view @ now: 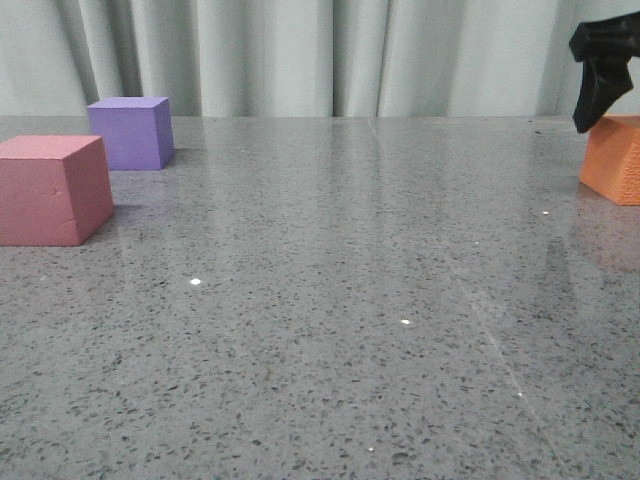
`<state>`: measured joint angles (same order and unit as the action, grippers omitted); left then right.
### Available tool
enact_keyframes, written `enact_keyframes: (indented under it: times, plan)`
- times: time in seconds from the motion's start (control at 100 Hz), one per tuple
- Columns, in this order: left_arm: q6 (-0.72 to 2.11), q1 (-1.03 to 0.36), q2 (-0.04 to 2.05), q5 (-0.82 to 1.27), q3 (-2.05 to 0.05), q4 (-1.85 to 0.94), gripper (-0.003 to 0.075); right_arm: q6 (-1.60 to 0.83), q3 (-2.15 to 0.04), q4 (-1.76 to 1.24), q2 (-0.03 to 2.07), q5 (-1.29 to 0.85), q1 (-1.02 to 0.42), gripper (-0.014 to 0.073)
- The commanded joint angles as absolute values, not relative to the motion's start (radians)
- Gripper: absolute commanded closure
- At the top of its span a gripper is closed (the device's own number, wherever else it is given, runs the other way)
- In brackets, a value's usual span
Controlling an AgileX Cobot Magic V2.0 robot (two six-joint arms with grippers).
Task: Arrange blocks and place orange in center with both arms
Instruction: 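Grasp the orange cube with the right gripper and lift it, then carry the orange cube with the right gripper to the table center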
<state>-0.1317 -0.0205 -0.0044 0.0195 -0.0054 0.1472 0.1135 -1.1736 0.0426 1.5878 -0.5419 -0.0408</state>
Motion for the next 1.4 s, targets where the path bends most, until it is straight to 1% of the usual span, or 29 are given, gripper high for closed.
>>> enact_keyframes:
  times: [0.0,0.19,0.23,0.26,0.33,0.41,0.42,0.45,0.48,0.52,0.7,0.86,0.98,1.1,1.23,1.3,1.39]
  plan:
    - [-0.132,-0.019,-0.036,-0.066,0.050,0.140,0.0739,0.109,-1.207,0.045,1.575,-0.495,-0.036,-0.0041]
    - [-0.132,-0.019,-0.036,-0.066,0.050,0.140,0.0739,0.109,-1.207,0.045,1.612,-0.505,-0.036,-0.0037]
    - [-0.132,-0.019,-0.036,-0.066,0.050,0.140,0.0739,0.110,-1.207,0.045,1.617,-0.509,-0.036,-0.0018]
    - [-0.132,-0.019,-0.036,-0.066,0.050,0.140,0.0739,0.110,-1.207,0.045,1.618,-0.511,-0.036,0.0006]
    - [-0.132,-0.019,-0.036,-0.066,0.050,0.140,0.0739,0.110,-1.207,0.045,1.620,-0.518,-0.036,0.0106]
    - [-0.132,-0.019,-0.036,-0.066,0.050,0.140,0.0739,0.110,-1.209,0.045,1.620,-0.525,-0.036,0.0264]
    - [-0.132,-0.019,-0.036,-0.066,0.050,0.140,0.0739,0.110,-1.211,0.045,1.620,-0.525,-0.036,0.0264]
    - [-0.132,-0.019,-0.036,-0.066,0.050,0.140,0.0739,0.110,-1.216,0.044,1.620,-0.534,-0.036,0.0312]
    - [-0.132,-0.019,-0.036,-0.066,0.050,0.140,0.0739,0.110,-1.222,0.044,1.620,-0.541,-0.036,0.0341]
    - [-0.132,-0.019,-0.036,-0.066,0.050,0.140,0.0739,0.110,-1.236,0.040,1.619,-0.561,-0.036,0.0366]
    - [-0.132,-0.019,-0.036,-0.066,0.050,0.140,0.0739,0.110,-1.324,-0.046,1.590,-0.654,-0.062,0.0370]
    - [-0.132,-0.019,-0.036,-0.066,0.050,0.140,0.0739,0.112,-1.408,-0.126,1.577,-0.709,-0.141,0.0370]
    - [-0.132,-0.019,-0.036,-0.066,0.050,0.140,0.0739,0.152,-1.442,-0.129,1.578,-0.699,-0.233,0.0370]
    - [-0.132,-0.019,-0.036,-0.066,0.050,0.140,0.0739,0.224,-1.445,-0.129,1.589,-0.611,-0.319,0.0370]
    - [-0.132,-0.019,-0.036,-0.066,0.050,0.140,0.0739,0.279,-1.468,-0.129,1.647,-0.576,-0.389,0.0371]
    - [-0.132,-0.019,-0.036,-0.066,0.050,0.140,0.0739,0.285,-1.502,-0.129,1.691,-0.583,-0.421,0.0391]
    - [-0.132,-0.019,-0.036,-0.066,0.050,0.140,0.0739,0.299,-1.552,-0.127,1.744,-0.585,-0.459,0.0444]
